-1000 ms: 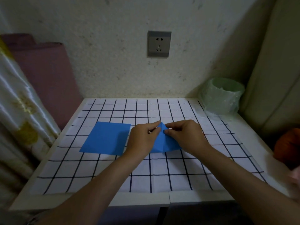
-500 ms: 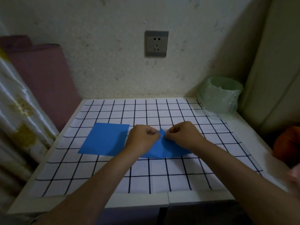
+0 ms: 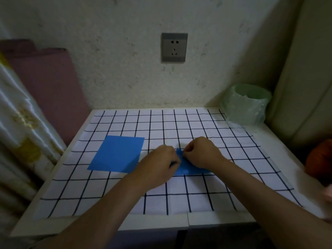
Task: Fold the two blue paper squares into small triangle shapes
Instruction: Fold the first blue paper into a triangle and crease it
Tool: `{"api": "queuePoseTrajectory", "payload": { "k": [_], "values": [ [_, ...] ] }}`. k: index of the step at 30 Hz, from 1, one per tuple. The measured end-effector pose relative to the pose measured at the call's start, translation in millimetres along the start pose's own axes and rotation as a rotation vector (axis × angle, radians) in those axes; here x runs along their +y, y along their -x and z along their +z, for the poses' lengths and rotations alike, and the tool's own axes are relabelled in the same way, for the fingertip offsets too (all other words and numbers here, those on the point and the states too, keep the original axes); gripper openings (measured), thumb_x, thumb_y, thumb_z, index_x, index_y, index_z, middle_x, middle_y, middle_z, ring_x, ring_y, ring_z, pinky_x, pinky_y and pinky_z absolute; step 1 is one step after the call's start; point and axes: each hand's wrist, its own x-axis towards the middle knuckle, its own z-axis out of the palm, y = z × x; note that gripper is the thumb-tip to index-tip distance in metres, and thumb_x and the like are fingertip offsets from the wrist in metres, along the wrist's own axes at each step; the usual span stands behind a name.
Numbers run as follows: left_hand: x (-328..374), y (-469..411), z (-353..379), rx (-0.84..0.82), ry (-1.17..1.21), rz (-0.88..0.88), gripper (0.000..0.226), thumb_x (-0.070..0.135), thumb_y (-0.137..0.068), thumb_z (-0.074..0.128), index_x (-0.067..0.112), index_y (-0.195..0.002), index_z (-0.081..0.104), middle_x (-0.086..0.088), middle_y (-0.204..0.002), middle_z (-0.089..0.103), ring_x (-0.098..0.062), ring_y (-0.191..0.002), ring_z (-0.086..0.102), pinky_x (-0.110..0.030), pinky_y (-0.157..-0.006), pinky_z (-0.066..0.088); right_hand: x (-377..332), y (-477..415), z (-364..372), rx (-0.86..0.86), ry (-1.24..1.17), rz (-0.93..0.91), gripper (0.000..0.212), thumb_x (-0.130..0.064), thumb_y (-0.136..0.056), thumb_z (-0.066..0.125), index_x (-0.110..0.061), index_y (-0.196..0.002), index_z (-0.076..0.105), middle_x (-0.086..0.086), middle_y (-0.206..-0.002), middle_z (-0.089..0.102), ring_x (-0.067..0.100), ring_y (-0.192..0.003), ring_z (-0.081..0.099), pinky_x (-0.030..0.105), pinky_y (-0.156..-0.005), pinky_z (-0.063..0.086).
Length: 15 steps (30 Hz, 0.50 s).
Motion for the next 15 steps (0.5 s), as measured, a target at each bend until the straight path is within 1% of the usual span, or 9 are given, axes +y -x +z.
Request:
{"api": "queuePoseTrajectory", "payload": {
  "k": [1, 3, 6, 8, 9, 11, 12, 13, 15],
  "values": [
    [0.8, 3.9, 1.9, -0.034, -0.004, 0.017, 0.025, 0.025, -0.097, 0.053, 0.012, -0.09, 0.073, 0.001, -0.093, 0.061, -0.009, -0.091, 0.051, -0.036, -0.083, 0.048, -0.7, 1.4, 1.1, 0.011, 0.021, -0.001, 0.017, -0.034, -0.087, 0.065, -0.023, -0.081, 0.077, -0.005, -0.076, 0.071, 0.017, -0.077, 0.067, 0.036, -0.077, 0.057],
    [1.0, 10.1, 4.3, -0.04, 0.004, 0.028, 0.028, 0.031, -0.098, 0.049, 0.018, -0.097, 0.073, 0.006, -0.1, 0.06, -0.004, -0.097, 0.047, -0.032, -0.086, 0.047, -1.7, 3.7, 3.3, 0.044, 0.076, -0.011, 0.018, -0.034, -0.088, 0.062, -0.024, -0.084, 0.077, -0.005, -0.078, 0.071, 0.017, -0.077, 0.066, 0.035, -0.079, 0.055],
    [3.9, 14.5, 4.1, -0.037, -0.001, 0.035, 0.029, 0.032, -0.098, 0.048, 0.02, -0.11, 0.072, 0.008, -0.108, 0.059, -0.003, -0.102, 0.046, -0.03, -0.088, 0.047, -1.9, 5.8, 7.6, 0.105, 0.169, -0.049, 0.018, -0.031, -0.089, 0.058, -0.026, -0.086, 0.076, -0.007, -0.08, 0.071, 0.017, -0.078, 0.064, 0.036, -0.088, 0.049],
    [6.6, 15.5, 3.4, -0.039, -0.008, 0.029, 0.031, 0.032, -0.098, 0.048, 0.019, -0.114, 0.071, 0.007, -0.111, 0.059, -0.004, -0.103, 0.047, -0.03, -0.089, 0.048, -0.8, 7.3, 10.0, 0.152, 0.229, -0.085, 0.016, -0.034, -0.088, 0.059, -0.028, -0.091, 0.074, -0.008, -0.087, 0.071, 0.017, -0.085, 0.064, 0.037, -0.094, 0.043],
    [7.6, 15.8, 3.4, -0.035, -0.012, 0.026, 0.031, 0.032, -0.098, 0.048, 0.018, -0.114, 0.07, 0.007, -0.11, 0.058, -0.005, -0.103, 0.047, -0.031, -0.088, 0.048, -0.3, 8.5, 10.5, 0.187, 0.263, -0.117, 0.016, -0.036, -0.088, 0.06, -0.029, -0.098, 0.071, -0.007, -0.095, 0.07, 0.017, -0.092, 0.063, 0.037, -0.094, 0.04],
    [9.4, 16.9, 3.0, -0.029, -0.018, 0.024, 0.031, 0.032, -0.097, 0.048, 0.018, -0.114, 0.07, 0.007, -0.109, 0.057, -0.005, -0.102, 0.046, -0.031, -0.088, 0.048, 0.1, 12.0, 10.2, 0.258, 0.355, -0.226, 0.024, -0.038, -0.088, 0.061, -0.03, -0.11, 0.066, -0.005, -0.108, 0.064, 0.019, -0.102, 0.058, 0.037, -0.092, 0.036],
    [9.9, 17.5, 2.4, -0.031, -0.019, 0.024, 0.031, 0.032, -0.097, 0.048, 0.019, -0.114, 0.07, 0.007, -0.11, 0.057, -0.004, -0.102, 0.046, -0.03, -0.088, 0.048, -0.4, 14.7, 9.3, 0.277, 0.418, -0.299, 0.024, -0.036, -0.089, 0.059, -0.031, -0.111, 0.066, -0.003, -0.109, 0.061, 0.02, -0.102, 0.056, 0.036, -0.089, 0.035],
    [9.8, 18.2, 2.2, -0.035, -0.02, 0.024, 0.031, 0.033, -0.097, 0.047, 0.02, -0.114, 0.069, 0.008, -0.11, 0.056, -0.004, -0.102, 0.045, -0.03, -0.087, 0.048, -1.3, 17.9, 8.6, 0.266, 0.478, -0.368, 0.024, -0.033, -0.09, 0.055, -0.031, -0.109, 0.068, -0.003, -0.106, 0.06, 0.02, -0.098, 0.054, 0.035, -0.086, 0.033],
    [10.0, 20.5, 2.0, -0.039, -0.03, 0.029, 0.029, 0.032, -0.096, 0.047, 0.021, -0.111, 0.069, 0.007, -0.108, 0.056, -0.005, -0.1, 0.045, -0.031, -0.085, 0.048, -1.2, 26.0, 8.1, 0.186, 0.537, -0.439, 0.028, -0.03, -0.09, 0.047, -0.032, -0.103, 0.071, -0.004, -0.098, 0.059, 0.019, -0.091, 0.052, 0.034, -0.081, 0.031]
  ]
}}
